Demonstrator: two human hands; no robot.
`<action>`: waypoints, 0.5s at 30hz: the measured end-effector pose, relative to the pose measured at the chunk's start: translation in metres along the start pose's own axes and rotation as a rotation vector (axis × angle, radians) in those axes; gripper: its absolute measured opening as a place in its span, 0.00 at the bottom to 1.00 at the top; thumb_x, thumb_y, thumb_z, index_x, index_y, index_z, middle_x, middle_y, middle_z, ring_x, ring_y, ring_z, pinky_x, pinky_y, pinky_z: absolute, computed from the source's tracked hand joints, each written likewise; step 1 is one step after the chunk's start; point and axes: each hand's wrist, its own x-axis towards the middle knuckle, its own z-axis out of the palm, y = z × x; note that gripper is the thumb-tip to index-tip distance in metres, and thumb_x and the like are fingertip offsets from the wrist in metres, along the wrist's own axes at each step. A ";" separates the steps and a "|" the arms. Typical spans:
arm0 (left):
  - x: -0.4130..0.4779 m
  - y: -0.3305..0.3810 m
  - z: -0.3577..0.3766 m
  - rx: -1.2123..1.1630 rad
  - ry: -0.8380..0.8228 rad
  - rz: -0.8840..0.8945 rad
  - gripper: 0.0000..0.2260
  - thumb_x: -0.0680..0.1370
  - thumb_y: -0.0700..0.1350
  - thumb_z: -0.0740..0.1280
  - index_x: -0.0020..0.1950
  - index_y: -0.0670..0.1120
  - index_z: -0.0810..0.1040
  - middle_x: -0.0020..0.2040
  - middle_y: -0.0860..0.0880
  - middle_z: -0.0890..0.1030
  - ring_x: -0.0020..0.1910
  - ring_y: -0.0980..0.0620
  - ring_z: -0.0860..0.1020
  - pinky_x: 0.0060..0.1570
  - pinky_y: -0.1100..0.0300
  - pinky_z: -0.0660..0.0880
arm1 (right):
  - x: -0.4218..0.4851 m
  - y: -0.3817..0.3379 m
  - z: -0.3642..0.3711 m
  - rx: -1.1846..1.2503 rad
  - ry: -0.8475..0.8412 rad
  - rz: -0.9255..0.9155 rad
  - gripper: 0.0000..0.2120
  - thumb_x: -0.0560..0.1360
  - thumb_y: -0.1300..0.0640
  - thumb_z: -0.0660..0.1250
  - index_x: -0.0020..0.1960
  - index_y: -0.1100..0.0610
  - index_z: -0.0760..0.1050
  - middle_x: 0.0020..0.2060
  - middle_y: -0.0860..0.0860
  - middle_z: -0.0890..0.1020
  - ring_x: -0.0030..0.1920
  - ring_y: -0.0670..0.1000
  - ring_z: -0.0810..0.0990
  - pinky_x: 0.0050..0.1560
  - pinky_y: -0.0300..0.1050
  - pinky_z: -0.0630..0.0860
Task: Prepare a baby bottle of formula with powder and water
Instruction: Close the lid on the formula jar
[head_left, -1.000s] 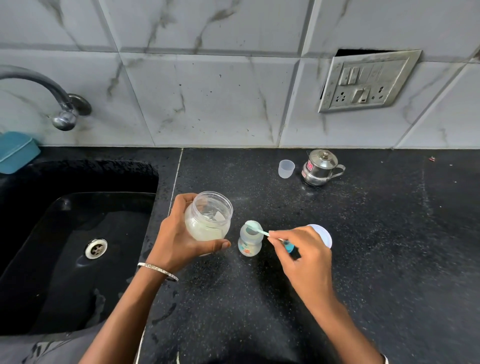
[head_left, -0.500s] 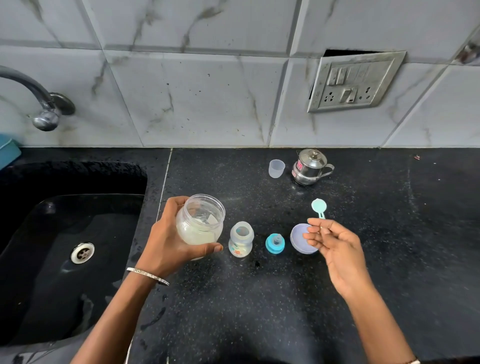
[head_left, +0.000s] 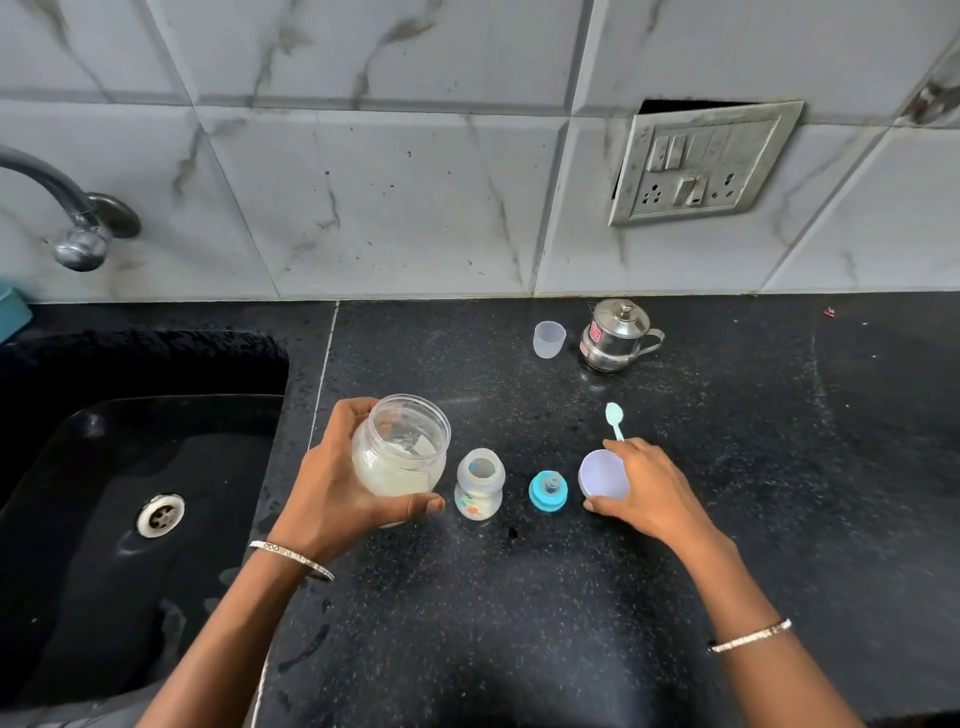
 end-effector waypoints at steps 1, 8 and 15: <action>0.000 0.000 0.000 0.001 0.000 0.001 0.45 0.53 0.55 0.85 0.65 0.51 0.69 0.55 0.62 0.79 0.55 0.72 0.75 0.47 0.79 0.70 | 0.001 -0.001 -0.002 0.007 0.012 0.015 0.46 0.67 0.41 0.80 0.78 0.55 0.67 0.72 0.53 0.74 0.71 0.56 0.72 0.68 0.50 0.70; 0.000 0.006 -0.002 0.005 -0.017 0.025 0.44 0.53 0.56 0.85 0.65 0.52 0.69 0.56 0.62 0.80 0.55 0.70 0.77 0.47 0.79 0.70 | -0.022 -0.041 -0.038 0.766 0.127 0.017 0.34 0.65 0.46 0.83 0.69 0.47 0.77 0.61 0.43 0.80 0.65 0.50 0.77 0.60 0.47 0.76; -0.003 0.019 0.002 -0.015 -0.091 0.103 0.41 0.55 0.54 0.86 0.64 0.53 0.72 0.56 0.64 0.80 0.55 0.62 0.80 0.49 0.73 0.73 | -0.059 -0.111 -0.058 1.495 -0.040 -0.317 0.35 0.61 0.51 0.81 0.67 0.56 0.78 0.52 0.51 0.88 0.58 0.53 0.86 0.62 0.51 0.82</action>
